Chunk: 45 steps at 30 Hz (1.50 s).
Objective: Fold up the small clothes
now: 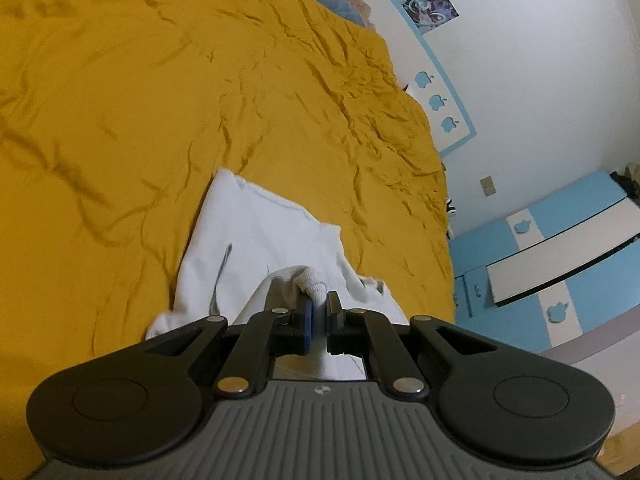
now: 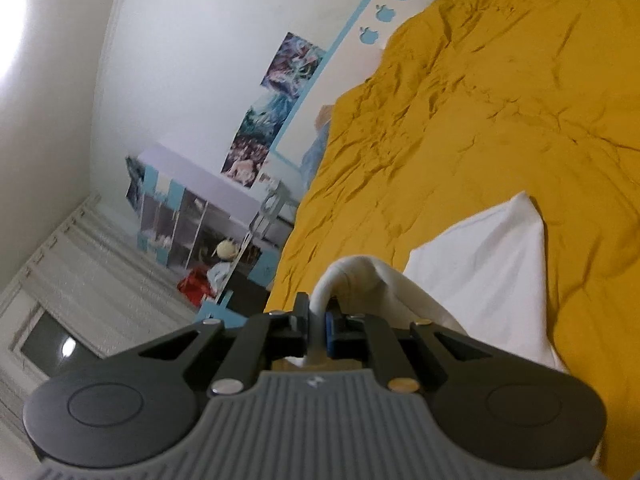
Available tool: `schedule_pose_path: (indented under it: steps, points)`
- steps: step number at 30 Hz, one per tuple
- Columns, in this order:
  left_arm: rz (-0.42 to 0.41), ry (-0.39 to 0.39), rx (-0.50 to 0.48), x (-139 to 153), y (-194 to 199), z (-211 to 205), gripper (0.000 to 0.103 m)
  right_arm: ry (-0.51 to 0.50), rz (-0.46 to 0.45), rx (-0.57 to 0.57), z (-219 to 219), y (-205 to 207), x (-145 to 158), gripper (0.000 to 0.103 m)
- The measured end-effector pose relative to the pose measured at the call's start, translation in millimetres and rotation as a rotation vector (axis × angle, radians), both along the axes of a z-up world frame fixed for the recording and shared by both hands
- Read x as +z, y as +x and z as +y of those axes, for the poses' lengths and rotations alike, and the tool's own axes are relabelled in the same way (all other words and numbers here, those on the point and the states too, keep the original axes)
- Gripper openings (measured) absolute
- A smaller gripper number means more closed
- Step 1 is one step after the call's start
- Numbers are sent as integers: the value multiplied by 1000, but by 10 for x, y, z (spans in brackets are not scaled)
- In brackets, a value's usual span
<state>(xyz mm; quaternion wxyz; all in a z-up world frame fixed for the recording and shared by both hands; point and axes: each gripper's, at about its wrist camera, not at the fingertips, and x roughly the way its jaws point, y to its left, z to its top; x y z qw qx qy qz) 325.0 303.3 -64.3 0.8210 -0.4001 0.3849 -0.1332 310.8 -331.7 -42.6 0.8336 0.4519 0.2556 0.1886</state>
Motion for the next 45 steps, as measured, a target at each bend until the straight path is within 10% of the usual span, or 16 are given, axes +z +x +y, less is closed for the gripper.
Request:
schedule_pose_path:
  steps: [19,23,25,29,34,41,45]
  points:
    - [20,113,0,-167,1018,-168,8,-46,97,-68,-143,1374,-500,3]
    - [155,133,67,-347,1396,-217,21,-91,271,-125,-193,1807,-780,12]
    - [186,116,77,-420,1506,-235,40,-84,349,-165,-202,1957,-852,40]
    - [135,173,148,-351,1473,-214,45,-122,204,-259,-201,1891,-642,55]
    - [30,377,34,-142,1187,-339,51,-165,230,-165,-192,1741,-520,56]
    - [-44,537,-36,161,426,-407,59,-416,220,14,-139,708,-384,69]
    - [0,534,2,155,-55,-451,59,-354,227,57,-141,96,-510,71]
